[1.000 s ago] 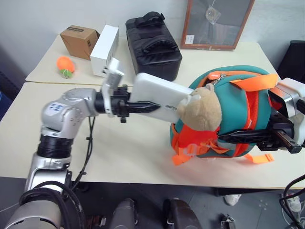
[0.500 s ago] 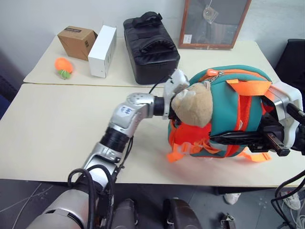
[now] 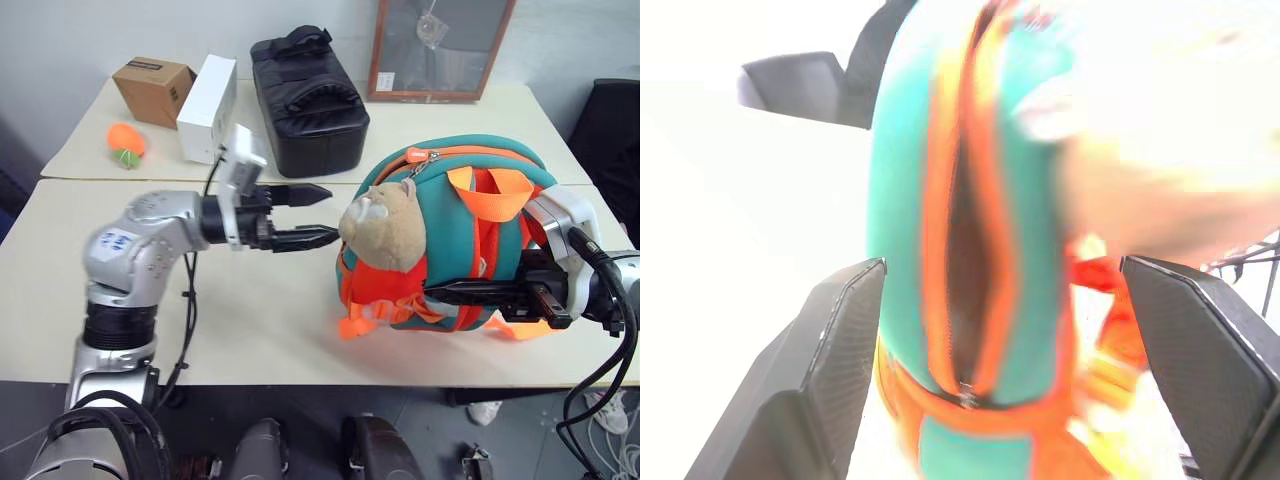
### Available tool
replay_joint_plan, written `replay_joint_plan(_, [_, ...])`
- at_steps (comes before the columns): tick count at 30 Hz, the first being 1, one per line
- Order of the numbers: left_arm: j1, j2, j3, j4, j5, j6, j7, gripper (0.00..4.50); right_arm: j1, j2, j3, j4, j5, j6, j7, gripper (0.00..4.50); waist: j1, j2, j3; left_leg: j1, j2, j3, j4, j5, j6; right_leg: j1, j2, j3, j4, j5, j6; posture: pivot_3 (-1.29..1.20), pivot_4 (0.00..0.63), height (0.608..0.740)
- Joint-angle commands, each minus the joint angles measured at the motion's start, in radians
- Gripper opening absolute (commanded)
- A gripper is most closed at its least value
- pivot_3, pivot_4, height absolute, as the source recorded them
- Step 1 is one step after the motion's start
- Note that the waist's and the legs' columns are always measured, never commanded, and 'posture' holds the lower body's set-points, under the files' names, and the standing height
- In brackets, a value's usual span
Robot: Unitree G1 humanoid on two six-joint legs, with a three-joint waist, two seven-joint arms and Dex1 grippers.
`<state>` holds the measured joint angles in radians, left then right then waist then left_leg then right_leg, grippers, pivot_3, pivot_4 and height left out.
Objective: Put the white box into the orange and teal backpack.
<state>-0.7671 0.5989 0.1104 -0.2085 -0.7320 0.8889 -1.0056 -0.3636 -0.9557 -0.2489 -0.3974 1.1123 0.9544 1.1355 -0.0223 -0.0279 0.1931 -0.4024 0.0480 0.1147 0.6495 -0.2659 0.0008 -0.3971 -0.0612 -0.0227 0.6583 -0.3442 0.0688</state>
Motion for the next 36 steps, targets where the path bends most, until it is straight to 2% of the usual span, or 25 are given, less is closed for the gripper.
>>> replay_joint_plan(1, [-0.052, -0.005, 0.086, -0.079, -0.146, 0.085, 0.066, 3.93, -0.005, 0.01, 0.003, -0.022, -0.006, -0.026, 0.0, 0.0, 0.003, 0.0, 0.0, 0.0, 0.0, 0.0, 0.0, 0.0, 0.0, 0.0, 0.0, 0.0, 0.0, 0.0, 0.0, 0.0, 0.15, 0.74])
replay_joint_plan(3, [-0.079, -0.044, 0.067, -0.115, -0.139, 0.082, 0.146, 3.93, -0.013, 0.018, 0.01, -0.02, -0.004, -0.026, -0.005, 0.0, 0.01, 0.0, 0.0, 0.0, -0.001, 0.0, 0.0, 0.0, 0.001, 0.001, -0.001, 0.0, 0.0, 0.0, 0.0, 0.0, 0.15, 0.74])
replay_joint_plan(6, [-0.083, -0.08, -0.038, -0.16, -0.007, -0.01, 0.22, 3.93, -0.03, 0.03, 0.021, -0.015, -0.004, -0.024, -0.016, 0.0, 0.015, 0.0, 0.0, 0.0, -0.001, 0.0, 0.0, -0.001, 0.001, 0.001, 0.0, 0.0, -0.001, 0.001, 0.001, 0.0, 0.15, 0.74])
replay_joint_plan(10, [-0.072, -0.094, -0.13, -0.184, 0.016, -0.017, 0.215, 3.93, -0.054, 0.039, 0.029, 0.0, 0.005, -0.021, -0.028, 0.0, 0.014, 0.0, 0.0, 0.001, 0.0, 0.001, 0.0, 0.0, 0.0, 0.001, 0.001, 0.001, -0.001, 0.001, 0.001, 0.0, 0.15, 0.74])
replay_joint_plan(14, [-0.068, -0.073, -0.246, -0.153, 0.138, -0.103, 0.195, 3.93, -0.068, 0.043, 0.029, 0.007, 0.016, -0.015, -0.039, 0.0, 0.014, 0.0, 0.0, 0.001, 0.0, 0.001, -0.001, 0.0, -0.001, 0.001, 0.002, 0.001, -0.001, 0.0, 0.0, 0.0, 0.15, 0.74])
replay_joint_plan(20, [-0.079, -0.121, -0.247, -0.113, 0.136, -0.126, 0.19, 3.93, -0.056, 0.055, 0.018, -0.009, 0.029, -0.009, -0.075, 0.0, 0.019, 0.0, 0.0, 0.0, 0.0, 0.001, 0.0, 0.0, 0.0, 0.001, 0.001, 0.001, -0.001, 0.0, 0.0, 0.0, 0.15, 0.74])
replay_joint_plan(24, [-0.078, -0.112, -0.227, -0.091, 0.126, -0.124, 0.168, 3.04, -0.036, 0.055, 0.003, -0.018, 0.041, -0.009, -0.099, 0.0, 0.018, 0.0, 0.0, 0.0, 0.0, 0.001, 0.0, 0.0, 0.0, 0.001, 0.001, 0.001, -0.001, 0.0, 0.0, 0.0, 0.15, 0.74])
replay_joint_plan(29, [-0.094, -0.113, -0.202, -0.065, 0.113, -0.115, 0.156, 1.48, -0.027, 0.052, -0.006, -0.024, 0.058, -0.014, -0.121, 0.0, 0.018, 0.0, 0.0, 0.001, 0.0, 0.001, 0.0, 0.0, 0.0, 0.001, 0.001, 0.001, -0.001, 0.0, 0.0, 0.0, 0.15, 0.74])
replay_joint_plan(32, [-0.105, -0.104, -0.192, -0.047, 0.11, -0.118, 0.14, 0.73, -0.018, 0.05, -0.015, -0.027, 0.069, -0.015, -0.135, 0.0, 0.018, 0.0, 0.0, 0.0, 0.0, 0.001, 0.0, 0.0, 0.0, 0.001, 0.001, 0.001, -0.001, 0.0, 0.0, 0.0, 0.15, 0.74])
replay_joint_plan(34, [-0.122, -0.092, -0.178, -0.027, 0.11, -0.121, 0.129, 0.48, -0.009, 0.048, -0.028, -0.023, 0.076, -0.015, -0.144, 0.0, 0.018, 0.0, 0.0, 0.0, 0.0, 0.001, 0.0, 0.0, 0.0, 0.001, 0.001, 0.001, -0.001, 0.0, 0.0, 0.0, 0.15, 0.74])
replay_joint_plan(36, [-0.155, -0.064, -0.16, 0.014, 0.129, -0.134, 0.119, 0.46, 0.017, 0.037, -0.049, -0.017, 0.072, -0.017, -0.143, 0.0, 0.018, 0.0, 0.0, 0.0, 0.0, 0.001, 0.0, 0.0, 0.0, 0.001, 0.001, 0.001, -0.001, 0.0, 0.0, 0.0, 0.15, 0.74])
